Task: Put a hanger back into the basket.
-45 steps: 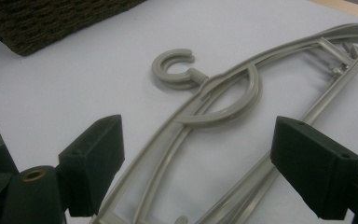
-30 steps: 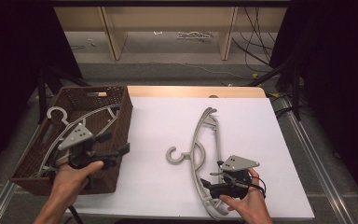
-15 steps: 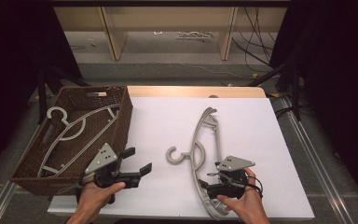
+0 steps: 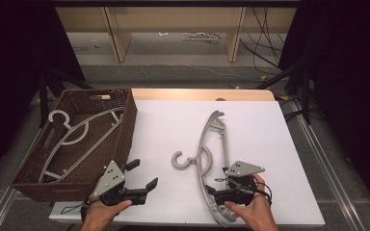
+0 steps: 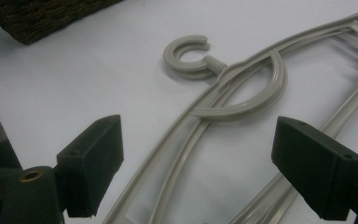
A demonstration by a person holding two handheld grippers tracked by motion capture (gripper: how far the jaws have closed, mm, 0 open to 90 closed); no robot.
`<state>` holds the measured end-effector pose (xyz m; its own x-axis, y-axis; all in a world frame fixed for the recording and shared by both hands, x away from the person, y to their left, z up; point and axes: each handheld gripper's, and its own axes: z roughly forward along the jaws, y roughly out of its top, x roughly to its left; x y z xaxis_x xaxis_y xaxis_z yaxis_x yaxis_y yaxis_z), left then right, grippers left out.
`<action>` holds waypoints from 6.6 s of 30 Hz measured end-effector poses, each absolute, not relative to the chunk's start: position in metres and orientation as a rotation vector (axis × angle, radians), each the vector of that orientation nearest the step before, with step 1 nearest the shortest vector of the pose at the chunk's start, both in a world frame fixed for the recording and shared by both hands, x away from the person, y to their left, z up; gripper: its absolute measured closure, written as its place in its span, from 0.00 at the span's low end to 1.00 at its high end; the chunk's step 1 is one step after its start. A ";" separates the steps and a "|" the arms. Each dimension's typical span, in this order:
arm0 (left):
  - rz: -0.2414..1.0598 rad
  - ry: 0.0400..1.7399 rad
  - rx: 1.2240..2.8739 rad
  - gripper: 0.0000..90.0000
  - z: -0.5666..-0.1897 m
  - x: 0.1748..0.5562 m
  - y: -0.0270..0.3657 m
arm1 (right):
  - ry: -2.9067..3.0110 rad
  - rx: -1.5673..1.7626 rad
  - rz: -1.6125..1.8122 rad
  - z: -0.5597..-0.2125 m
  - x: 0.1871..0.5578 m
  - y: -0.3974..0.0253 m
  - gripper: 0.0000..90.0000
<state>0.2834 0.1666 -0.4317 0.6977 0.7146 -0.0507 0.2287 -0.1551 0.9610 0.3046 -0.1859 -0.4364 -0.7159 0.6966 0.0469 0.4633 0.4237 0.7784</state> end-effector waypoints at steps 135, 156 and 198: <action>0.583 0.616 1.967 0.18 -0.417 0.332 0.136 | 2.604 0.703 0.976 -0.382 0.304 -0.218 0.92; 0.606 0.219 2.196 0.31 -0.412 0.330 0.103 | 2.772 0.497 1.060 -0.377 0.288 -0.185 0.91; 0.391 0.283 2.197 0.88 -0.390 0.326 0.092 | 2.342 0.758 1.322 -0.353 0.308 -0.220 0.38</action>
